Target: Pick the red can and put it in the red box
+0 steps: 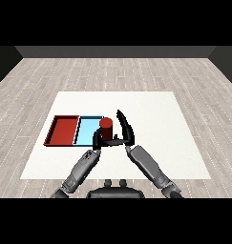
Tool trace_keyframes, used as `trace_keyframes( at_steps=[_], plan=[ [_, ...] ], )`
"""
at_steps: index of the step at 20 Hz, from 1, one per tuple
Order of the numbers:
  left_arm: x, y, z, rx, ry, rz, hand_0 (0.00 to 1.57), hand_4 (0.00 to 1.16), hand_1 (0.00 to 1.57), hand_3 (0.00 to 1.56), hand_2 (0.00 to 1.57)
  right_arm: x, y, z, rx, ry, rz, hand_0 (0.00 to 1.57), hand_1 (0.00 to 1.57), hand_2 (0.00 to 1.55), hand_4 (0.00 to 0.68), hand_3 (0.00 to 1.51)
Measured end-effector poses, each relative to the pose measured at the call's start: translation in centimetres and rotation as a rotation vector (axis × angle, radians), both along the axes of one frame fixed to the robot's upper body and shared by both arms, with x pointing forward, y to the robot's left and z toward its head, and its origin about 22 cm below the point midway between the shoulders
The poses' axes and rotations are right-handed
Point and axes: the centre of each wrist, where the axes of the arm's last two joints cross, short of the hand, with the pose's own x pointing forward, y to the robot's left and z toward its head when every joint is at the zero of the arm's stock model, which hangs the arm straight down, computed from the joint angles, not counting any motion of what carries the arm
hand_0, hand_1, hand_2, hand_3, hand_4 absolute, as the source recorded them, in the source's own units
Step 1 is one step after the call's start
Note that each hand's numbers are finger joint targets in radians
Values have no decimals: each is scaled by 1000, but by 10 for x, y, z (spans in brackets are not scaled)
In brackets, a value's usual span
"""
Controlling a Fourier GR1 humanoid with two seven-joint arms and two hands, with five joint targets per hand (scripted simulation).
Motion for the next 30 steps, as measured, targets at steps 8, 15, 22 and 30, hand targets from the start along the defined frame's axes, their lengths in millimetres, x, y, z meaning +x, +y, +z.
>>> trace_keyframes(
  at_steps=[8,15,22,30],
  plan=[
    [8,24,2,68,-28,62,1571,1133,1571,1473,1571,-13,-59,22,50,-70,-73,0,0,0,0,0],
    [18,95,8,222,-55,165,1571,1115,1571,1467,1560,-37,-129,1,28,-22,-207,0,0,0,0,0],
    [40,178,19,338,25,296,1571,1120,1571,1497,1571,-56,-173,-19,-25,26,-286,0,0,0,0,0],
    [65,234,4,456,200,402,1571,1060,1571,1473,1558,-45,-182,-34,-81,76,-352,0,0,0,0,0]
  ],
)
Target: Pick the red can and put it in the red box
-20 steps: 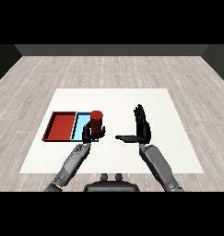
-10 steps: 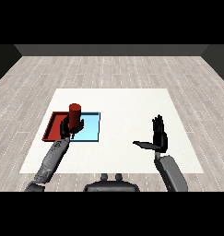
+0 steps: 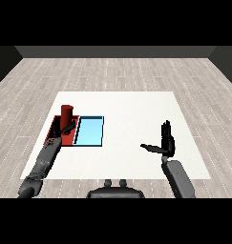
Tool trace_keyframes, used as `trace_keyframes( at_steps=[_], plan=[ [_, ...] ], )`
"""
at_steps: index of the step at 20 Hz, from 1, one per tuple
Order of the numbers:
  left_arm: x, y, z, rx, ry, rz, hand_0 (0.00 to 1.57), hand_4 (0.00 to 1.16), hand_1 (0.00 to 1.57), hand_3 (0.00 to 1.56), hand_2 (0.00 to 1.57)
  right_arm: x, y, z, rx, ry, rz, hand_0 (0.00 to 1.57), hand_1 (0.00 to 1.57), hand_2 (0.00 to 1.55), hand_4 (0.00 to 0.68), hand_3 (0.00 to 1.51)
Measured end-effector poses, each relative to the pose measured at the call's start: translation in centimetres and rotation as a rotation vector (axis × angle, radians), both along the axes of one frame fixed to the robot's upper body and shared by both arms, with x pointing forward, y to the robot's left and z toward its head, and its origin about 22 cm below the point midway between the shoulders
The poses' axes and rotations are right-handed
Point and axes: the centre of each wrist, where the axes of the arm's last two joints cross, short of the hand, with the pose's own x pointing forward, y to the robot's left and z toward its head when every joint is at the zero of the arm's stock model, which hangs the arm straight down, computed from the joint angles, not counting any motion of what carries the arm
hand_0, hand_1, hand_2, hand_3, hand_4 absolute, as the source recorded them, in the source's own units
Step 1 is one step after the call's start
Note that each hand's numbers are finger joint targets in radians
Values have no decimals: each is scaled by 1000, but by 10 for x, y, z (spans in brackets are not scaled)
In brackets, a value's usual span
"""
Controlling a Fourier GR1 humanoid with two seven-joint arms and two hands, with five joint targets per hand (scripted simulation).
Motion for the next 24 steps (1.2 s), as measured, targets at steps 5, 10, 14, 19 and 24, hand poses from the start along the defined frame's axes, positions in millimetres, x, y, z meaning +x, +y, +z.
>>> trace_keyframes(
  at_steps=[5,10,14,19,24],
  plan=[
    [11,9,-13,36,103,68,1554,1010,1554,1432,1459,13,-8,-7,9,31,-5,0,0,0,0,0],
    [8,13,-28,55,276,150,671,720,671,0,671,22,-13,-16,29,37,-15,0,0,0,0,0],
    [-4,21,-42,38,399,209,913,711,913,147,910,29,-11,-21,23,45,-20,0,0,0,0,0],
    [-19,40,-49,-23,463,304,0,649,0,0,0,35,-10,-22,29,35,-22,0,0,0,0,0],
    [-21,50,-45,-65,542,289,0,0,0,0,0,37,-13,-21,37,25,-21,0,0,0,0,0]
  ],
)
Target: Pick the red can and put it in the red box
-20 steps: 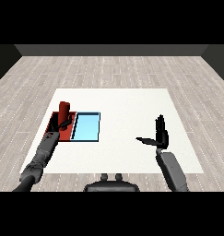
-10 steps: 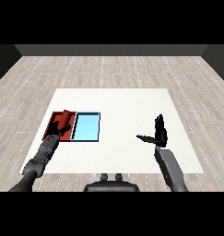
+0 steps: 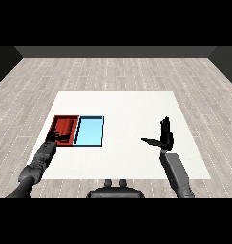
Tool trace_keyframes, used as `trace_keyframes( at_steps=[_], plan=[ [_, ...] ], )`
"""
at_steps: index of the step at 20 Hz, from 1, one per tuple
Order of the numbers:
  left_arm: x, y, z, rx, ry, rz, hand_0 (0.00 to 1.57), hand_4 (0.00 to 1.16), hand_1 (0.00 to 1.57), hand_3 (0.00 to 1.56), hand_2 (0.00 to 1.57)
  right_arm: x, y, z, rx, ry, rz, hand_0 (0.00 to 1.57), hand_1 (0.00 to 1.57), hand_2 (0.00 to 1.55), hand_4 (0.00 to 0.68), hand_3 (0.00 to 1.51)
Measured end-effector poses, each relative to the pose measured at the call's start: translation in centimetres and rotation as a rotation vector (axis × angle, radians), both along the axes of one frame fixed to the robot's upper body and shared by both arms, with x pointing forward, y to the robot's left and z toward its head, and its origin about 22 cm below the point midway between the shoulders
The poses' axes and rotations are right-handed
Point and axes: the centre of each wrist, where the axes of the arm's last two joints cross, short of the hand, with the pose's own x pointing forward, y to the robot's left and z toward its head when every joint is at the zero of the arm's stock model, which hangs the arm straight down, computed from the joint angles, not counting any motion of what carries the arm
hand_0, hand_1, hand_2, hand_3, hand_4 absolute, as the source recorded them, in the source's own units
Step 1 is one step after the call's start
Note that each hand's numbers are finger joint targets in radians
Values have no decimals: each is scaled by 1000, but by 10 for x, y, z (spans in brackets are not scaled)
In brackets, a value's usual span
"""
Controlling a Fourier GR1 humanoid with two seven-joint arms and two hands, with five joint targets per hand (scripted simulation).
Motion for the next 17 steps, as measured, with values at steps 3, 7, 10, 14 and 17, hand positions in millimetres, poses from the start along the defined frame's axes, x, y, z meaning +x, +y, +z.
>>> trace_keyframes(
  at_steps=[3,7,10,14,17],
  plan=[
    [-1,-1,-1,5,15,-12,0,0,0,0,0,-2,-1,0,14,-9,0,0,0,0,0,0],
    [3,-2,2,24,-63,-23,0,0,0,0,0,-2,2,3,28,-16,7,0,0,0,0,0],
    [10,-2,11,-1,-205,-62,1160,0,1160,0,1131,-7,4,4,35,-29,17,0,0,0,0,0],
    [26,1,35,-64,-415,-139,223,0,223,0,0,-11,2,9,42,-57,48,0,0,0,0,0],
    [31,-8,40,-128,-561,-234,0,0,0,0,0,-14,8,12,43,-68,81,0,0,0,0,0]
  ],
)
